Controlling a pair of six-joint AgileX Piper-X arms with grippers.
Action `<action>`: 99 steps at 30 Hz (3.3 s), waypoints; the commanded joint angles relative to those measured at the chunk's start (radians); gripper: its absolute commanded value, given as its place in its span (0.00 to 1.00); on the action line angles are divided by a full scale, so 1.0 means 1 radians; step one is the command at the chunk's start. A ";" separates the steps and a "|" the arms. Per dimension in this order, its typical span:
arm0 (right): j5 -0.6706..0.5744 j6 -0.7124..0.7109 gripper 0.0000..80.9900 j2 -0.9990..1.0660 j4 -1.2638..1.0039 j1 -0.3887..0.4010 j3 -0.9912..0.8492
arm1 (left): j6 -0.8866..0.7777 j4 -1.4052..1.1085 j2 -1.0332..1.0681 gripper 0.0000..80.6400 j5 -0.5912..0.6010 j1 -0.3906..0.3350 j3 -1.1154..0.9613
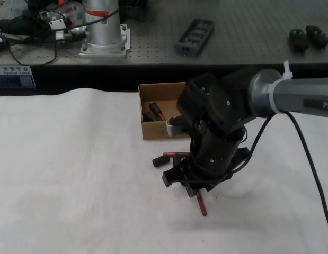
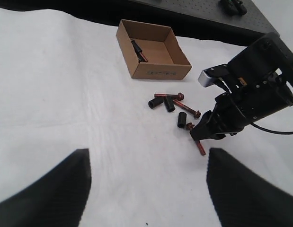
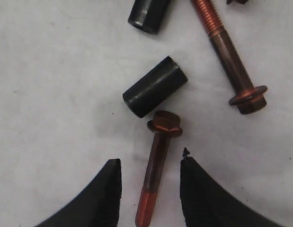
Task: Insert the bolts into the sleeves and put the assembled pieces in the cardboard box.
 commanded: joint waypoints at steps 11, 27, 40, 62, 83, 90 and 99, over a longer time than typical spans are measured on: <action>0.020 -0.007 0.37 0.043 -0.044 -0.009 -0.015 | 0.011 -0.016 0.034 0.62 0.000 0.003 -0.006; 0.037 -0.007 0.05 0.058 -0.047 -0.009 -0.015 | 0.011 -0.019 0.051 0.62 0.000 0.003 -0.006; 0.034 -0.126 0.03 -0.103 0.109 -0.009 -0.025 | 0.140 -0.021 0.067 0.59 0.002 -0.019 -0.006; 0.034 -0.162 0.03 -0.853 0.149 -0.009 0.392 | 0.638 -0.330 0.779 0.59 -0.202 -0.387 -0.120; 0.034 -0.164 0.03 -0.984 0.108 -0.021 0.454 | 0.875 -0.271 1.506 0.59 -0.269 -0.527 -0.758; 0.034 -0.164 0.03 -0.984 0.103 -0.108 0.458 | 0.883 -0.274 1.564 0.54 -0.269 -0.527 -0.788; -0.007 -0.164 0.03 -0.984 0.095 -0.157 0.522 | 0.907 -0.280 1.594 0.51 -0.269 -0.527 -0.788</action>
